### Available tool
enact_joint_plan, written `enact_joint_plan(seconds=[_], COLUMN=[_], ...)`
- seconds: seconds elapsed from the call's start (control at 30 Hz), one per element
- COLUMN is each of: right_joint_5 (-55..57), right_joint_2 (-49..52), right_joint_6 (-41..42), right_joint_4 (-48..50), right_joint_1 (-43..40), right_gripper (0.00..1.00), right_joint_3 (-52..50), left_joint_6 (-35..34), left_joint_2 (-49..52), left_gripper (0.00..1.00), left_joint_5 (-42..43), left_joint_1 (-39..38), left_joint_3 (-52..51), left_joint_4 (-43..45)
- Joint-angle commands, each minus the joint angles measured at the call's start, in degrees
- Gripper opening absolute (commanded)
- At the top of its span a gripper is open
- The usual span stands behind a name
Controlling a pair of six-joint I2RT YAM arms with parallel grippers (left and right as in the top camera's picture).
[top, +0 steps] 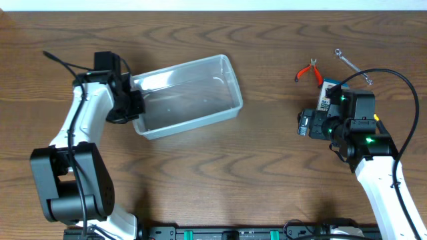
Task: Pack container
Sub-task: 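Drag the container with the left gripper to the table center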
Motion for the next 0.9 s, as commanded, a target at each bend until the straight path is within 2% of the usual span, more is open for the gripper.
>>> enact_joint_plan(seconds=[0.0, 0.6, 0.87], right_joint_5=[0.5, 0.5, 0.5], right_joint_2=[-0.8, -0.8, -0.8], right_joint_6=[-0.8, -0.8, -0.8], right_joint_4=[0.0, -1.0, -1.1], right_joint_1=[-0.5, -0.5, -0.5], right_gripper=[0.99, 0.99, 0.99], right_joint_3=[1.2, 1.2, 1.2], left_joint_6=[1.5, 13.1, 13.3], left_joint_2=[-1.2, -0.8, -0.7], left_gripper=[0.06, 0.06, 0.06], left_joint_5=[0.8, 0.6, 0.5], left_joint_1=[-1.9, -4.2, -4.2], left_joint_3=[0.6, 0.6, 0.6], left_joint_4=[-0.5, -0.9, -1.7])
